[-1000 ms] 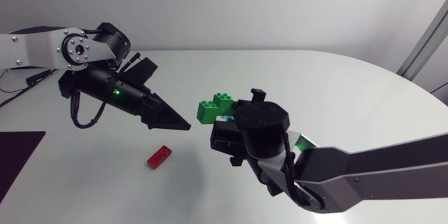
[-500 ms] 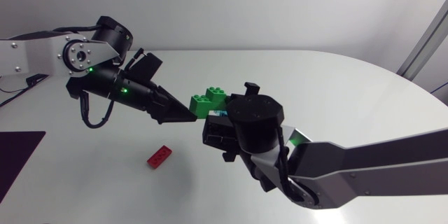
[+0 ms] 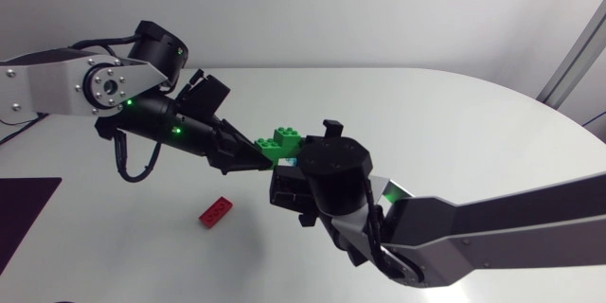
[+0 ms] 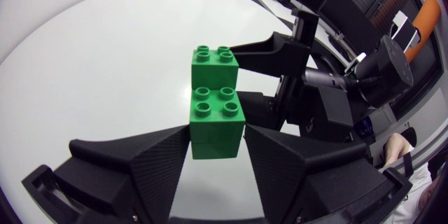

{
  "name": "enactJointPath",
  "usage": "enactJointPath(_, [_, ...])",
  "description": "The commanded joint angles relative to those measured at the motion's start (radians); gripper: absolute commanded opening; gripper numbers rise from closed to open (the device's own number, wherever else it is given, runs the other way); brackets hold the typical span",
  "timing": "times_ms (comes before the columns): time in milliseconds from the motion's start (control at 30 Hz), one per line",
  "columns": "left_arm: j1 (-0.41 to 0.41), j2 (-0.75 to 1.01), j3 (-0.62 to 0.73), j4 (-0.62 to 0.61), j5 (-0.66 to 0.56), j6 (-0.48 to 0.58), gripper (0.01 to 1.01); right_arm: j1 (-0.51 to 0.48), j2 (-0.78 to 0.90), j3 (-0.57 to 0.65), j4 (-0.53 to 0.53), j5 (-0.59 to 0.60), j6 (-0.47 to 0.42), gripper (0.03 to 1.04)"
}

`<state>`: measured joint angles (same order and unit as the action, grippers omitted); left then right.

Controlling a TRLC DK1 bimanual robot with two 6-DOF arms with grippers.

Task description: Separate the duplo bricks

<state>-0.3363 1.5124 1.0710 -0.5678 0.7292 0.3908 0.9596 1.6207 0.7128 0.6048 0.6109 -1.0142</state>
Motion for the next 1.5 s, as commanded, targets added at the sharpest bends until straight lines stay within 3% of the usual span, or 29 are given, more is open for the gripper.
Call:
enactJointPath(0, [-0.004, -0.031, -0.029, 0.006, -0.007, -0.023, 0.492, 0.005, 0.015, 0.028, -0.004, 0.018, -0.007, 0.25])
enactJointPath(833, [-0.064, -0.073, -0.08, 0.031, -0.091, -0.013, 0.443, 0.007, 0.013, 0.036, -0.023, 0.039, -0.007, 0.25])
enactJointPath(933, [-0.099, -0.093, -0.105, 0.046, -0.137, -0.003, 0.423, 0.008, 0.001, 0.056, -0.083, 0.041, 0.019, 0.25])
enactJointPath(1067, [-0.145, -0.116, -0.138, 0.072, -0.205, 0.008, 0.423, 0.008, -0.03, 0.108, -0.241, 0.032, 0.108, 0.25])
enactJointPath(1267, [-0.145, -0.136, -0.157, 0.083, -0.211, 0.019, 0.423, -0.001, -0.055, 0.18, -0.468, -0.031, 0.247, 0.25])
enactJointPath(1467, [-0.079, -0.127, -0.157, 0.108, -0.205, 0.017, 0.425, -0.041, -0.085, 0.14, -0.419, -0.031, 0.233, 0.25])
